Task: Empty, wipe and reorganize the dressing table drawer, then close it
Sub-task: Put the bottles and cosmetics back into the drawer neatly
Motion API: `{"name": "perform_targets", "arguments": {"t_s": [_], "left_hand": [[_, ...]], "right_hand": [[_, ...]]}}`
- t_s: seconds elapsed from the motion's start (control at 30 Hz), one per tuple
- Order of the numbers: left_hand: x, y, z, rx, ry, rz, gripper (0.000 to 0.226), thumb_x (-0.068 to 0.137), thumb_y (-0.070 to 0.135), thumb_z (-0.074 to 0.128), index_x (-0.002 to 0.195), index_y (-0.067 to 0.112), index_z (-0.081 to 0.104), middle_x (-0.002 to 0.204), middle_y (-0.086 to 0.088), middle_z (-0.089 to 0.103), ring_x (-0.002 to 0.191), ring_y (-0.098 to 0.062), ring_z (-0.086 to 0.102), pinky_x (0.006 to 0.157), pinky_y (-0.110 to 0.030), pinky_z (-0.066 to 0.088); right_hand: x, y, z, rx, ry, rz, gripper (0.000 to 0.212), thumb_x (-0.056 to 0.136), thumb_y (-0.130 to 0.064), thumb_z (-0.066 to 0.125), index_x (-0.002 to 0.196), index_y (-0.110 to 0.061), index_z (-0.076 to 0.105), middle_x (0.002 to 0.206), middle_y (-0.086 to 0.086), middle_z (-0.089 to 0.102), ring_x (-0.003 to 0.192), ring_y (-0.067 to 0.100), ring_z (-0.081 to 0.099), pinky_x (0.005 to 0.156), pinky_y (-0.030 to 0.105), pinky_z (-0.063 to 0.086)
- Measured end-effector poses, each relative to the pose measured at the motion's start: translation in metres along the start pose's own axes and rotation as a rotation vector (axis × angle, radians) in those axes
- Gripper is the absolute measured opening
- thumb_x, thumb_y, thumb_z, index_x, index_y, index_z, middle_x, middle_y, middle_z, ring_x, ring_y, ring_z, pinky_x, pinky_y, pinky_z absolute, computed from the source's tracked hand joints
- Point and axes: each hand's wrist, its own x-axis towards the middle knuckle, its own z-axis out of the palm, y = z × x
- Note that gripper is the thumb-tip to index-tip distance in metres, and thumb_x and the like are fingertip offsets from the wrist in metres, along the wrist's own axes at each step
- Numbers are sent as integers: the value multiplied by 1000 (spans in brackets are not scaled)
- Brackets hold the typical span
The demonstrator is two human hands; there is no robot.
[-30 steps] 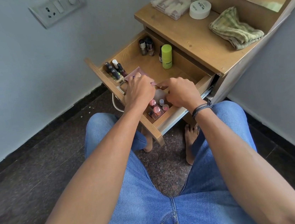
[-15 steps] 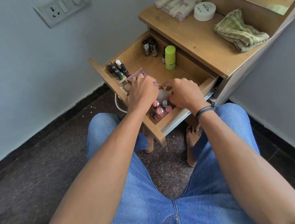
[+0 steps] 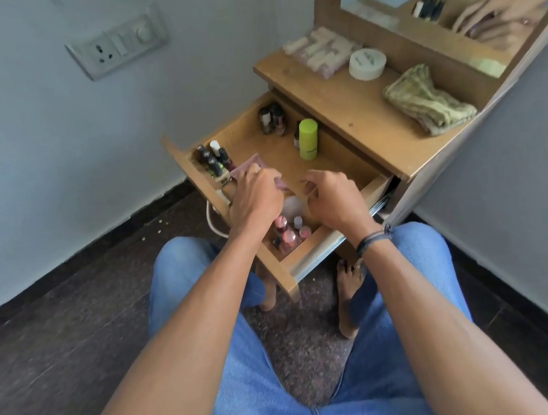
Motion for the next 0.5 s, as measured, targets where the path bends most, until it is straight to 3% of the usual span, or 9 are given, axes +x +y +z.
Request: {"name": "perform_targets", "arguments": {"t_s": [0.13, 0.3, 0.4, 0.5], "left_hand": [[2, 1, 3, 17, -13, 5, 34, 95, 13, 61, 125, 26, 67, 134, -5, 55, 127, -27, 45, 95, -43, 46], [9, 6, 2, 65, -39, 11, 26, 99, 20, 57, 122, 21, 67, 136, -5, 55, 128, -26, 45, 98, -45, 41], [10, 5, -1, 40, -42, 18, 29, 99, 16, 56, 124, 25, 67, 139, -5, 53, 130, -26, 43, 100, -45, 39], [8, 6, -2, 37, -43, 22, 31, 98, 13, 55, 124, 26, 68, 140, -6, 52, 131, -27, 41, 99, -45, 38]], "right_hand": [[2, 0, -17, 146, 161, -11, 36, 88, -7, 57, 116, -22, 73, 108, -1, 75, 100, 21, 69, 90, 39, 55], [43, -7, -59, 122, 469, -137, 20, 93, -6, 56, 99, -12, 74, 97, 4, 71, 82, 21, 67, 74, 38, 57], [80, -8, -85, 19, 562, -100, 23, 89, -10, 54, 102, -7, 73, 106, 11, 66, 97, 30, 60, 82, 33, 47], [119, -3, -108, -115, 459, -14, 37, 90, -17, 53, 124, -8, 66, 128, 17, 56, 122, 39, 47, 104, 43, 40]]}}
